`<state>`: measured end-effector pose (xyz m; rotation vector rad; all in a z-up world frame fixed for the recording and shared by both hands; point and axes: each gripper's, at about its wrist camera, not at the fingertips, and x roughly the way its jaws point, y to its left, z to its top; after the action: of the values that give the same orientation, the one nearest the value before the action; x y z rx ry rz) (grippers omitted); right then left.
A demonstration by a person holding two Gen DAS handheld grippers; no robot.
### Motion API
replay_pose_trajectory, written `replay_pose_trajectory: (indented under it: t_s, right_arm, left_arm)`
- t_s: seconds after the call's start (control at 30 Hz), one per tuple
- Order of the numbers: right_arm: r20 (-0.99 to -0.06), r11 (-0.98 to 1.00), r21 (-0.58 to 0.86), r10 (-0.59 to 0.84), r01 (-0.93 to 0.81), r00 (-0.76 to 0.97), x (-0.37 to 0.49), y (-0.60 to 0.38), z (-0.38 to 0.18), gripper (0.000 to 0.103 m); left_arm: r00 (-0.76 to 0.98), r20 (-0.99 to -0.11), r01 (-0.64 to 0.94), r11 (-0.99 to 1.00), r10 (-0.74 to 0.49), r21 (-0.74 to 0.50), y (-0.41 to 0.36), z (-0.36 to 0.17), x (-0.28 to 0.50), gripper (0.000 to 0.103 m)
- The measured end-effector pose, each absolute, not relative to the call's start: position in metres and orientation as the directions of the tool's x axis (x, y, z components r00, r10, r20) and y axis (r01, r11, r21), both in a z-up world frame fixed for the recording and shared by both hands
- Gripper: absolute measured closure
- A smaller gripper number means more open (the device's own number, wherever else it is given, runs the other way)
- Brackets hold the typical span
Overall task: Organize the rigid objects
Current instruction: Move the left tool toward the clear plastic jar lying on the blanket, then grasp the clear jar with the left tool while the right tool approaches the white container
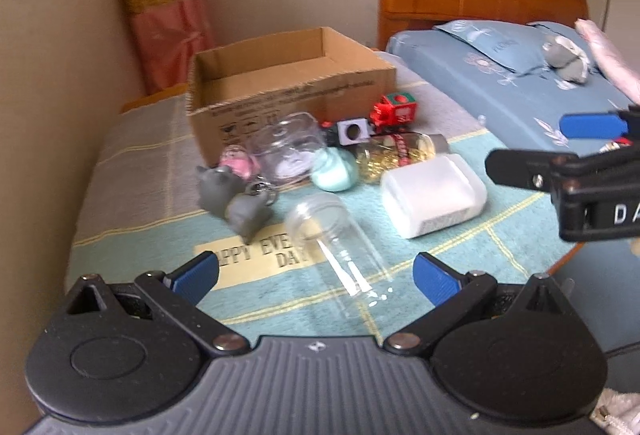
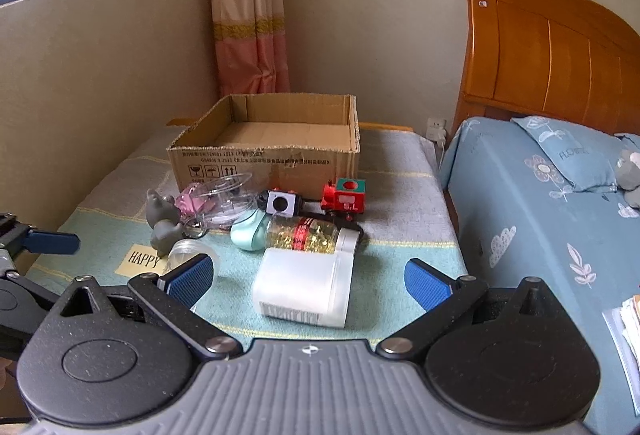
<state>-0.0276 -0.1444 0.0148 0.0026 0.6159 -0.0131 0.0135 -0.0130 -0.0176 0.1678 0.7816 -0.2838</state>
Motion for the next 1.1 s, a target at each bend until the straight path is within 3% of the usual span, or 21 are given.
replay_pose_trajectory:
  t_s: [0.6,1.1]
  right_arm:
    - [-0.613,0.999,-0.02,-0.038,0.032,0.789,-0.001,-0.161,-0.011,0.0]
    - [-0.684,0.998,0.002,0.047,-0.063,0.728,0.019,-0.162,-0.043,0.0]
  left_arm:
    - [0.543,-0.819,0.393,0.918,-0.186,0.052,-0.034,-0.072,0.056,0.001]
    - [0.544,-0.836,0.291,0.951,-0.075,0.104,0.02,-0.077,0.062,0.001]
